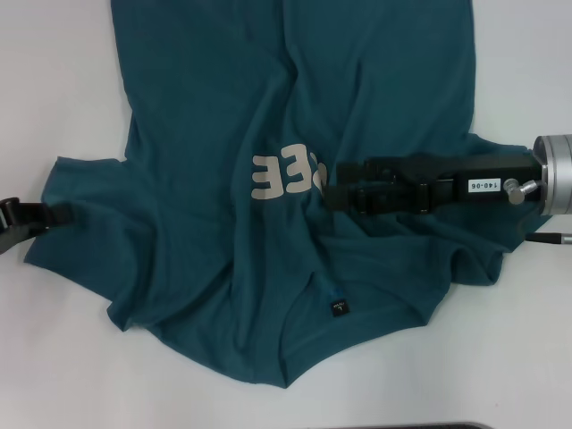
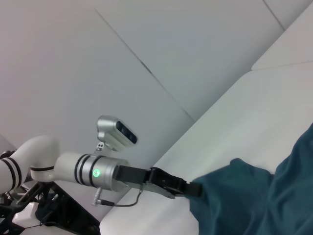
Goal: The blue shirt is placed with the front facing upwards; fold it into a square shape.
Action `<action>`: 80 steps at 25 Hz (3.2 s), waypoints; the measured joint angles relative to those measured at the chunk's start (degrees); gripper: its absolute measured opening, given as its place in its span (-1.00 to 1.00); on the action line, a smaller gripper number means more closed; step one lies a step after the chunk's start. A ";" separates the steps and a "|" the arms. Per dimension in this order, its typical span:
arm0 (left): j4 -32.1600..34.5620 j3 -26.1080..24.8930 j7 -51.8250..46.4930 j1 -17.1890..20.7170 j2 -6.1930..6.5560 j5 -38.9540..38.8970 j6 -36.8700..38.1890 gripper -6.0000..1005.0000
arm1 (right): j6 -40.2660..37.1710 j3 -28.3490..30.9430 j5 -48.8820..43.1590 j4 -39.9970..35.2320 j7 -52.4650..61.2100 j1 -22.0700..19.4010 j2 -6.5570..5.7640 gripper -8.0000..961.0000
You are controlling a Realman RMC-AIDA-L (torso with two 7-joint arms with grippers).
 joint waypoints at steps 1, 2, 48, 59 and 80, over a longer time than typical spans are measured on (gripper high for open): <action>-0.64 -0.44 -0.14 0.23 0.01 0.07 0.86 -0.98 | 0.00 0.00 0.00 0.02 0.00 0.00 -0.02 0.97; -1.42 -1.00 -0.43 0.58 0.06 0.15 1.66 -0.98 | 0.01 0.00 -0.01 0.03 0.01 0.00 -0.07 0.97; -15.83 -2.59 -13.21 -4.94 0.36 14.75 10.78 -0.99 | 0.36 0.00 -0.44 0.85 1.52 0.27 -0.24 0.97; -14.91 -2.77 -17.54 -8.60 -0.41 9.59 17.13 -0.99 | 0.45 0.00 -0.44 0.86 1.49 0.52 -0.31 0.97; -1.25 1.44 -14.78 -16.25 -5.58 7.16 3.95 -0.94 | 1.46 0.35 -1.93 0.86 0.90 0.54 -0.50 0.97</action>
